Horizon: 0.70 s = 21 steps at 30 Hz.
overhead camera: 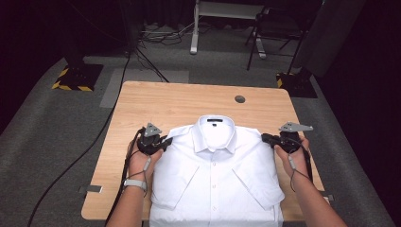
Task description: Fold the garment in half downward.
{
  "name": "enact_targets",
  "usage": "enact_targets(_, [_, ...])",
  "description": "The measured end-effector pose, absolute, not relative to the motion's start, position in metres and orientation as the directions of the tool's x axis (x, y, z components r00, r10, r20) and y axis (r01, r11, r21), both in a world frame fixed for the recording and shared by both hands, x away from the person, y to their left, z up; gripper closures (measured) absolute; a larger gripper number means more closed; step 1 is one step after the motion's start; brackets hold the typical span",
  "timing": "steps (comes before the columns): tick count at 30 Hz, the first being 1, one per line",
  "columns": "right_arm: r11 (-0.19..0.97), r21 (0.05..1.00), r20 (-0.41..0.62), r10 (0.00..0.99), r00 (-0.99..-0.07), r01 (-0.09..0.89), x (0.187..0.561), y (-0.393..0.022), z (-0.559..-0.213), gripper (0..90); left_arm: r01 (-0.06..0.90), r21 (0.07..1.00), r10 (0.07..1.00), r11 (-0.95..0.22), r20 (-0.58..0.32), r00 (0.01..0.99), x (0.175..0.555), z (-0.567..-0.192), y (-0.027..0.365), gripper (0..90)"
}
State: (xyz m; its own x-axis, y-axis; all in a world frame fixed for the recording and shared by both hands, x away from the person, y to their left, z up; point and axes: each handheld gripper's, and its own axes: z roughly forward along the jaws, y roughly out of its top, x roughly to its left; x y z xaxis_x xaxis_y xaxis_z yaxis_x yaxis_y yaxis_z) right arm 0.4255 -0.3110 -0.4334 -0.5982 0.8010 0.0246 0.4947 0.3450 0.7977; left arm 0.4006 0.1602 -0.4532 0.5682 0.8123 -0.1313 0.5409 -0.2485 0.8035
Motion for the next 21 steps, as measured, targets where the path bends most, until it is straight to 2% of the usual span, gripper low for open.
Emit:
enact_targets(7, [0.335, 0.825, -0.004, 0.810, -0.587, 0.456, 0.433, -0.314, -0.404, 84.8, 0.493, 0.821, 0.811, -0.287, -0.066, 0.582, 0.415, -0.421, 0.154, 78.4])
enact_targets(21, [0.299, 0.866, -0.033, 0.833, -0.553, 0.400, 0.445, -0.320, -0.362, 84.7, 0.448, 0.846, 0.823, -0.288, -0.021, 0.567, 0.444, -0.378, 0.144, 78.1])
